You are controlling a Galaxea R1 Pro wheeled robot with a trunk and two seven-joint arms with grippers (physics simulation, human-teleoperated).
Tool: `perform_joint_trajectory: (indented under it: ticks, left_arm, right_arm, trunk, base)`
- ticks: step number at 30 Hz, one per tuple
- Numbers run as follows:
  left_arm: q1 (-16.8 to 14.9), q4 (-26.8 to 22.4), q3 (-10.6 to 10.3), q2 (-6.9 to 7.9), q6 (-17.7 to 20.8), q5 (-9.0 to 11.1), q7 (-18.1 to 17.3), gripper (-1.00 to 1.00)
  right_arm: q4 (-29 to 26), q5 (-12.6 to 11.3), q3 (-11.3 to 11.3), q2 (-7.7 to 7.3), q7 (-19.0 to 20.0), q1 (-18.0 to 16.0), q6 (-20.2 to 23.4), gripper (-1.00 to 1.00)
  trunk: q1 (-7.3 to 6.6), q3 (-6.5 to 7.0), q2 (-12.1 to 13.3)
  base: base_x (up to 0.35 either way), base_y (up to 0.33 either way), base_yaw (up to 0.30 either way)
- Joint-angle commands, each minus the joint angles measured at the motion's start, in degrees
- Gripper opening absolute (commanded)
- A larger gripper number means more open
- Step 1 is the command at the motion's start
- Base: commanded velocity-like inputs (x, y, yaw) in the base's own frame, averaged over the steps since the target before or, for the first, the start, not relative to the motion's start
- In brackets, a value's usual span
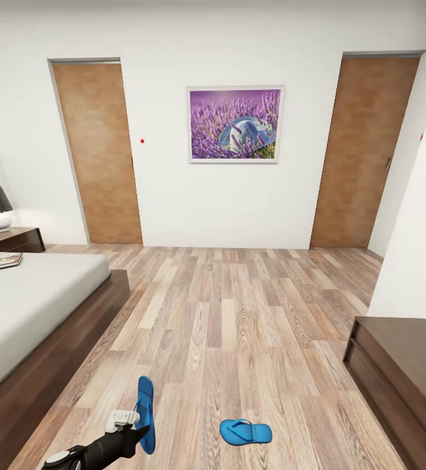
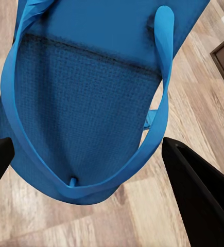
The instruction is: In the bedroom, move the book from the bed onto either nightstand, and place the two sandals side by side next to the bed.
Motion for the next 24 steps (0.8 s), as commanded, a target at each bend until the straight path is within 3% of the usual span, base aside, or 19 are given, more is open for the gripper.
perform_joint_trajectory:
  ticks: [1, 24]
  left_arm:
    - [-0.1, -0.1, 0.3, -0.05, 0.6, -0.1, -0.4, -1.0]
    - [-0.1, -0.1, 0.3, -0.05, 0.6, 0.0, -0.5, -1.0]
  right_arm:
    - [0.0, -0.4, -0.1, 0.0, 0.2, 0.0, 0.6, 1.0]
    - [-0.1, -0.3, -0.1, 0.01, 0.1, 0.0, 0.6, 1.0]
  trunk:
    - [-0.01, -0.06, 0.0]
    - [-0.01, -1.8, 0.0]
  base:
    - [0.0, 0.0, 0.0]
    - [0.0, 0.0, 0.0]
